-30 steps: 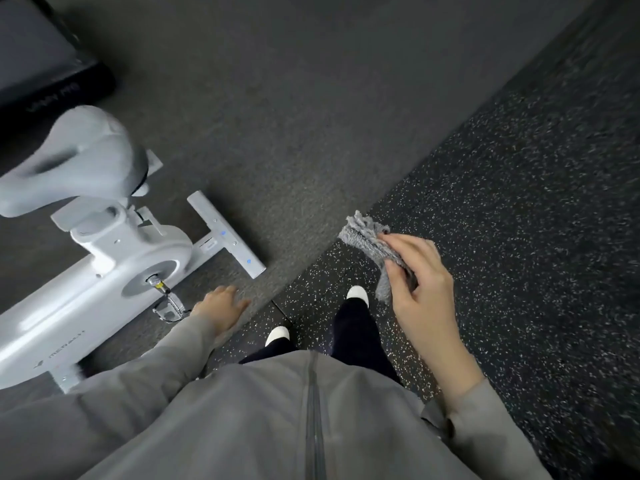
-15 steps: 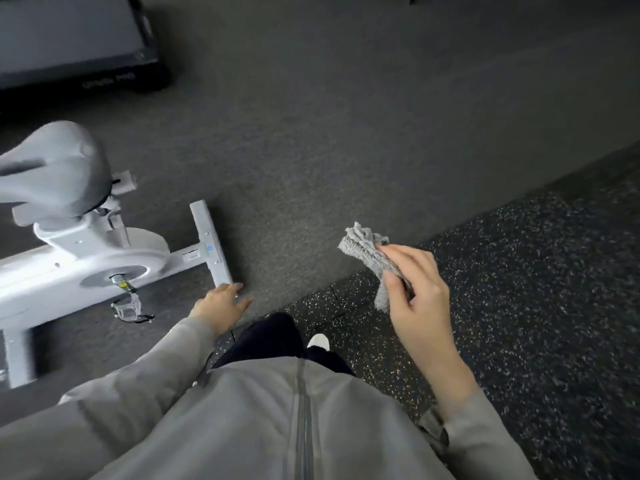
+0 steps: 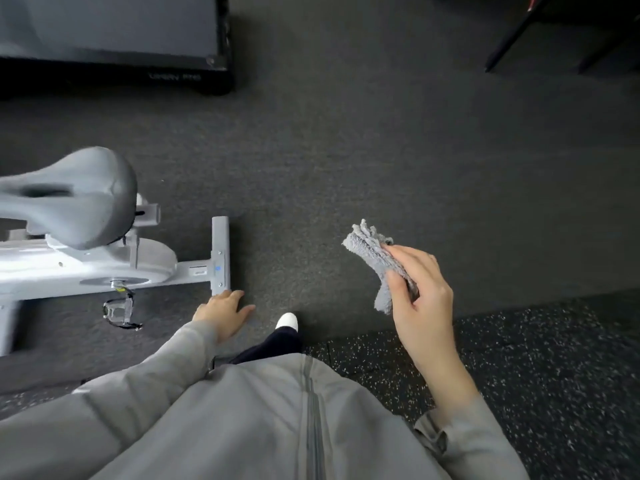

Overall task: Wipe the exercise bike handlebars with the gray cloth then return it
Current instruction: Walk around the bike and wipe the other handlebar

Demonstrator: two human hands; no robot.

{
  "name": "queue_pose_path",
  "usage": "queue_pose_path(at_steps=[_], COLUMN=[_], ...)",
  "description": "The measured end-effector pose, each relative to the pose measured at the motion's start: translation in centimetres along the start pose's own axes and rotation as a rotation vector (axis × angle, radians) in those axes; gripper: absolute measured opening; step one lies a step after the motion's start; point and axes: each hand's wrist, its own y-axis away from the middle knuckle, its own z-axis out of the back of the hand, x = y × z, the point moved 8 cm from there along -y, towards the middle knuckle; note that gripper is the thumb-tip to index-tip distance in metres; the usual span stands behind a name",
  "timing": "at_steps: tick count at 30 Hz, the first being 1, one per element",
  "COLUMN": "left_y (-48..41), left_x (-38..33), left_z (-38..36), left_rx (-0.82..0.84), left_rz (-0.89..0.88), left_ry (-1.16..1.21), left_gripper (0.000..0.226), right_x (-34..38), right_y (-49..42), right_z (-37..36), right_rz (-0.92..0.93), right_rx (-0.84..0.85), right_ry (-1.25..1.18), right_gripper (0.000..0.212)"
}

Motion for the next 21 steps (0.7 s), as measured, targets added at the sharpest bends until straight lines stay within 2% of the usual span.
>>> queue_pose_path(at_steps=[10, 12, 15, 21], left_y=[-6.6, -10.5, -11.0, -19.3], left_x=[-2.2, -3.0, -3.4, -6.8], left_z=[8.1, 10.5, 11.2, 17.2], left_rx=[-0.019, -0.036, -0.025, -0.058], left_rz=[0.043, 0.109, 0.109, 0.243], left_ry=[0.024, 0.075, 0.041, 0.188], left_gripper=[0.055, 0.055, 0.059, 0.069], right_x=[0.7, -0.8, -1.2, -3.4], right_y=[-13.9, -20.3, -22.3, -36.7], right_z=[-3.6, -5.5, -6.0, -9.9], right_rz=[0.105, 0.129, 0.133, 0.245], right_rx=[0.078, 0.136, 0.153, 0.274], right_ry=[-0.021, -0.050, -0.046, -0.122], right_gripper=[0.032, 0.032, 0.032, 0.033])
